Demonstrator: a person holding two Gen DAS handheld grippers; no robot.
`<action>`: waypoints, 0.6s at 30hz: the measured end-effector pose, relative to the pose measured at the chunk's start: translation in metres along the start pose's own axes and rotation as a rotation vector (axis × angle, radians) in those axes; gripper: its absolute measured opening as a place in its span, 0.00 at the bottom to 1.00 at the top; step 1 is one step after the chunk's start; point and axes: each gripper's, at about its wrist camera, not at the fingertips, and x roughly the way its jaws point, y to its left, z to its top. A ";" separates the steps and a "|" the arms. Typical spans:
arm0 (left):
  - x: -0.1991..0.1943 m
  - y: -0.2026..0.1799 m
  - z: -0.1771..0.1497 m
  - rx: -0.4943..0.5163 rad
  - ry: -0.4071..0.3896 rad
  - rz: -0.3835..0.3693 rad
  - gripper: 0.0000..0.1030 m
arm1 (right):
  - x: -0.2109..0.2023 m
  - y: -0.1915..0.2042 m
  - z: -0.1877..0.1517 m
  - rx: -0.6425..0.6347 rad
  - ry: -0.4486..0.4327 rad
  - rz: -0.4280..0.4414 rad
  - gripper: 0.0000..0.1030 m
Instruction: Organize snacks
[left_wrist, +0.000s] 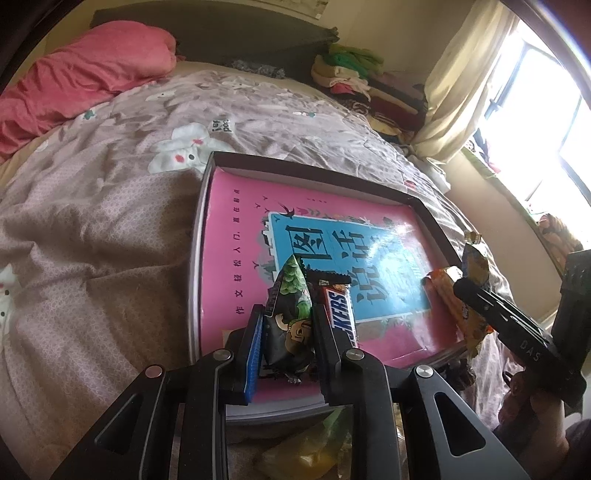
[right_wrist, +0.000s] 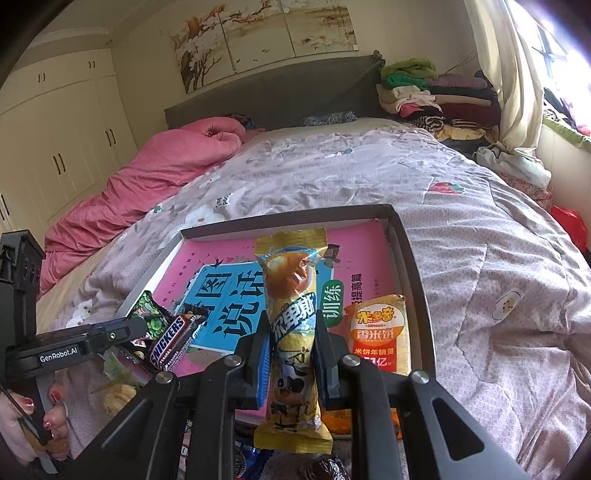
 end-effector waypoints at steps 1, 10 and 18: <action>0.000 0.001 0.000 -0.005 0.000 0.000 0.24 | 0.001 0.000 0.000 0.000 0.002 0.000 0.19; -0.002 0.006 0.001 -0.018 -0.002 0.004 0.24 | 0.010 -0.003 -0.006 -0.001 0.045 -0.013 0.19; -0.002 0.006 0.001 -0.017 0.000 0.002 0.24 | 0.015 -0.002 -0.009 -0.012 0.074 -0.027 0.20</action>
